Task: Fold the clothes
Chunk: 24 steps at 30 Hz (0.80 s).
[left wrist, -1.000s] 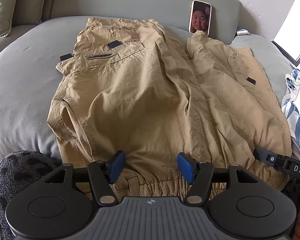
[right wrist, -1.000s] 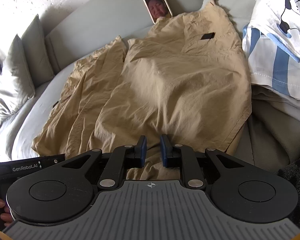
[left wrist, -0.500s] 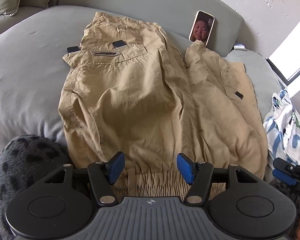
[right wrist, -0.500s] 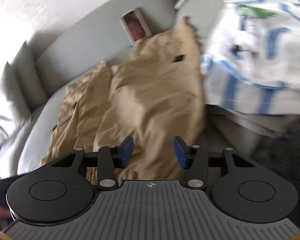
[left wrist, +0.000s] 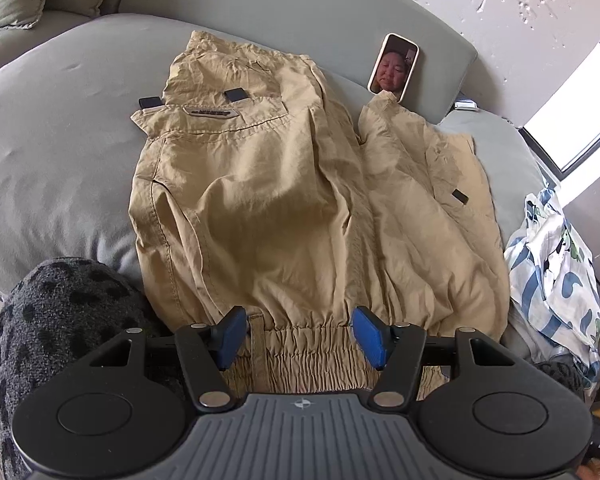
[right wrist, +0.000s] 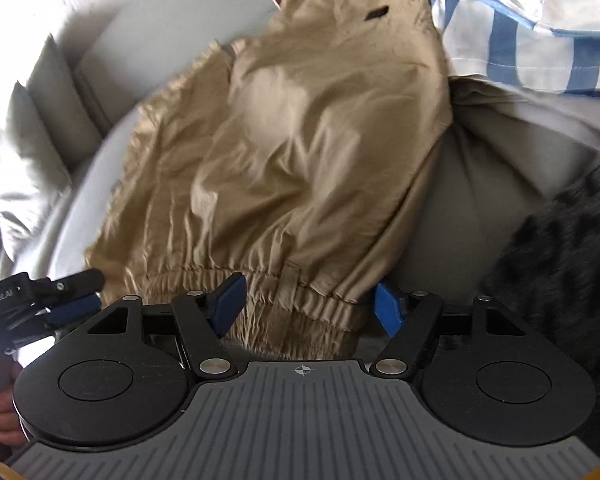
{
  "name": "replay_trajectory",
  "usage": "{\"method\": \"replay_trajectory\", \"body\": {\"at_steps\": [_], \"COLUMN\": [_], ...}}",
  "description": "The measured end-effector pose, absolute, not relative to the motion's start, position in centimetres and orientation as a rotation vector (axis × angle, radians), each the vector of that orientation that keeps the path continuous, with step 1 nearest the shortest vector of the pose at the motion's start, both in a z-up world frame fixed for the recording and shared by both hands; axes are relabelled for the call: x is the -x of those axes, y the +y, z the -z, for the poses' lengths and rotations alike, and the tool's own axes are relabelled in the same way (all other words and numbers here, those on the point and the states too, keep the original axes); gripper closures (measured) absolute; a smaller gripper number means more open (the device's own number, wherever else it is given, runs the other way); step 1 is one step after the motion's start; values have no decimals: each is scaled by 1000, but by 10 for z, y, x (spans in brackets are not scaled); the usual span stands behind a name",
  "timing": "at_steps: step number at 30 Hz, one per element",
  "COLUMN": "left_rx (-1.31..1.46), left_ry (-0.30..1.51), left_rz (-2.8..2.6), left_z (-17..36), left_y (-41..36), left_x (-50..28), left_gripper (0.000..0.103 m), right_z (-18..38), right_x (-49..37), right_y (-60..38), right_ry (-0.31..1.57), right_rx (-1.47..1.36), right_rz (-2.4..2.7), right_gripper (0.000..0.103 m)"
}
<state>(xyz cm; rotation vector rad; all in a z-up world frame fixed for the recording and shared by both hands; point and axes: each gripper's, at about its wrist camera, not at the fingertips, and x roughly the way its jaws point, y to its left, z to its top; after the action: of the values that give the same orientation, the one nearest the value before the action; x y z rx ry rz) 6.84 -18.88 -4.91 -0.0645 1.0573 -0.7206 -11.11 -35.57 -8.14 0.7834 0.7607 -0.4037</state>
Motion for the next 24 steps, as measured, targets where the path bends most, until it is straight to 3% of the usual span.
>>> {"method": "replay_trajectory", "body": {"at_steps": [1,2,3,8,10,11,12,13,17,24], "left_rx": [66,67,68,52,54,55,55,55,63,57], "left_ry": [1059,1059,1060,1078,1084,1085,1085,1086,1075,1084], "left_rz": [722,723,725,730,726,725,724,724,710,709], "left_z": [49,49,49,50,50,50,50,49,46,45], "left_y": [-188,-188,-188,-188,-187,-187,-186,-185,-181,-179], "left_x": [-69,-69,-69,-71,-71,-72,-72,-72,-74,-72], "left_gripper": [46,46,45,45,46,46,46,46,45,45], "right_z": [80,79,76,45,42,43,44,43,27,8], "right_x": [112,113,114,119,119,118,118,117,120,139], "right_y": [-354,-354,-354,-344,-346,-348,-350,-350,-345,-370], "right_ry": [744,731,725,769,832,865,883,899,861,763], "right_rx": [-772,-782,-784,-655,-641,-647,-662,-663,-629,-751], "right_rz": [395,372,360,421,439,444,452,461,440,492], "right_gripper": [58,77,82,84,82,72,51,47,38,37]}}
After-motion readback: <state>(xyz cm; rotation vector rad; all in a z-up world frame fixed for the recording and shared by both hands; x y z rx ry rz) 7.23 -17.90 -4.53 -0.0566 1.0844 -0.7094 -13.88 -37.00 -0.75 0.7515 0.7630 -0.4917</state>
